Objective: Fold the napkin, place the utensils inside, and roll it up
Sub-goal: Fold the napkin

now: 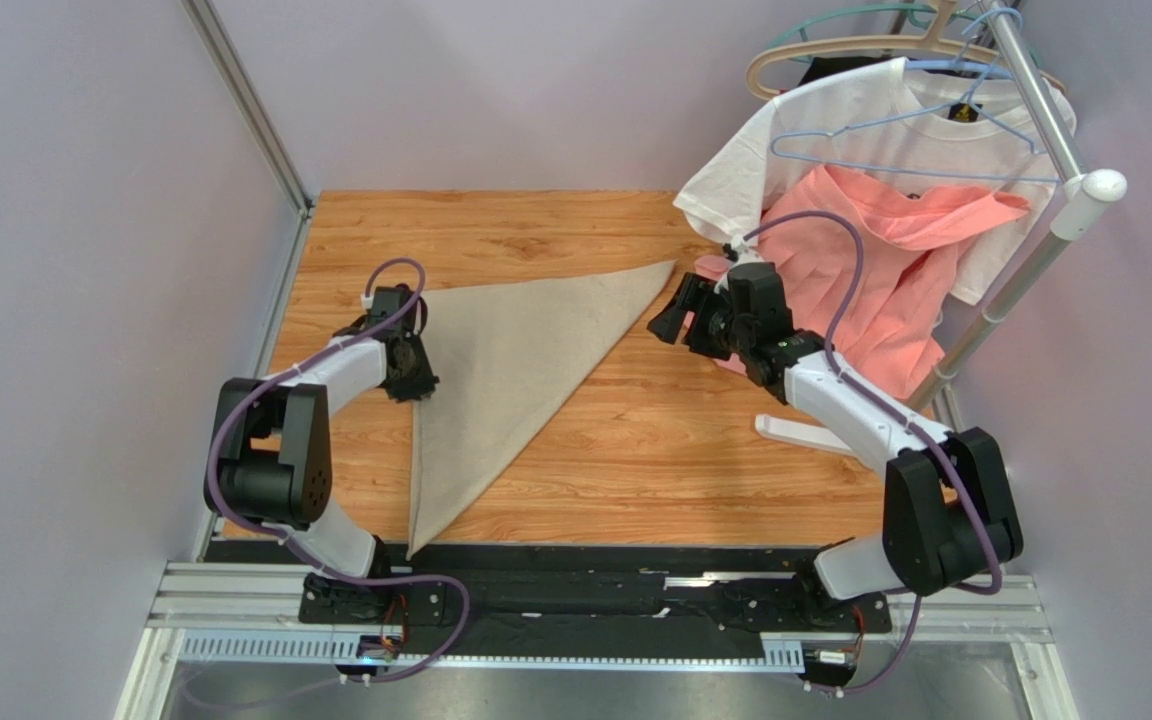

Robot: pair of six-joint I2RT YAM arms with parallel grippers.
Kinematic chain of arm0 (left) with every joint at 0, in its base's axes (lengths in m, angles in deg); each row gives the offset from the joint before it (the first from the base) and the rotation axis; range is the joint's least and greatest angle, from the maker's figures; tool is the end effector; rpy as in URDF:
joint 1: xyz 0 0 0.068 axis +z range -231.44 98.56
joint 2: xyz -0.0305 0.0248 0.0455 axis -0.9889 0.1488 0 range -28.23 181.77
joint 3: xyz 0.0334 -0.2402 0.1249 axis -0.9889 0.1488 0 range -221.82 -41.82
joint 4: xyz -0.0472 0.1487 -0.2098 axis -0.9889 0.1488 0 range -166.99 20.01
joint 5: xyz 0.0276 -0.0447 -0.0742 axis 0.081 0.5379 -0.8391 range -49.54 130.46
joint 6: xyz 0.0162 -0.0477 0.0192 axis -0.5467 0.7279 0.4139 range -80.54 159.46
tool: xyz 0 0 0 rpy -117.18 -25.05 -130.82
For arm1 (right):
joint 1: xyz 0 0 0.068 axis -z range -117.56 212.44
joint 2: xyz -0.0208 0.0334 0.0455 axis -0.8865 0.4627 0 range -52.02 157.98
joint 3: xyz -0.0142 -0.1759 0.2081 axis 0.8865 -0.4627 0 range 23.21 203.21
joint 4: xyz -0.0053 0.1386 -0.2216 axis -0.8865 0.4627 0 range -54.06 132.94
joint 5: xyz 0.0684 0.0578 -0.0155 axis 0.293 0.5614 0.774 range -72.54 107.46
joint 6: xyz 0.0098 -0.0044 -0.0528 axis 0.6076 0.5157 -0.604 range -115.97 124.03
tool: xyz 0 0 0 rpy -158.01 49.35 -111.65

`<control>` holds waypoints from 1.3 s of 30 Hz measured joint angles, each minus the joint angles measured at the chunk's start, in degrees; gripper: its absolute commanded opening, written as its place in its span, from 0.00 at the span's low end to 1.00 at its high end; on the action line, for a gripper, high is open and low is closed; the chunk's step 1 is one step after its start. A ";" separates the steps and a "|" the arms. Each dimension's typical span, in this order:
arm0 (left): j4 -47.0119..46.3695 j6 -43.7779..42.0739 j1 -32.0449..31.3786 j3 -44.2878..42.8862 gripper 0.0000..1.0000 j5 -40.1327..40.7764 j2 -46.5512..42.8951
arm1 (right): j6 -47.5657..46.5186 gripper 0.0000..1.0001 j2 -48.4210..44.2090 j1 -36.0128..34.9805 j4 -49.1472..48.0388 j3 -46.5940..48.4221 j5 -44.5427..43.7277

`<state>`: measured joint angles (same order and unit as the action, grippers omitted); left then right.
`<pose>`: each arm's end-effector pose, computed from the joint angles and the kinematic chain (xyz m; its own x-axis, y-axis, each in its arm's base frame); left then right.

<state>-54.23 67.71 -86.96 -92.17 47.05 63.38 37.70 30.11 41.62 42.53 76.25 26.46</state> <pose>0.2981 -0.0247 0.1626 -0.8098 -0.3940 -0.4347 -0.3833 0.9162 -0.1165 0.2931 0.1174 0.2447 -0.7142 0.3142 -0.6255 -0.0888 0.8457 0.5263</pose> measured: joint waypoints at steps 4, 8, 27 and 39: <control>0.63 -0.04 0.00 -0.55 0.28 0.00 0.37 | -0.02 0.71 -1.97 0.00 0.44 -0.55 -0.13; 1.55 -0.02 0.00 -1.25 0.29 -0.02 0.83 | -0.04 0.71 -3.56 0.00 0.70 -0.72 -0.33; 4.55 -0.44 0.00 -3.43 0.07 0.31 2.40 | -1.03 0.73 -11.87 0.28 2.80 -2.58 -1.62; 5.90 -1.57 -0.02 -4.35 0.06 0.39 2.97 | -2.14 0.74 -14.64 0.90 4.31 -3.41 -2.95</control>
<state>-48.33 66.14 -86.98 -96.52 47.45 66.35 35.56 15.47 42.52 46.84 72.84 23.51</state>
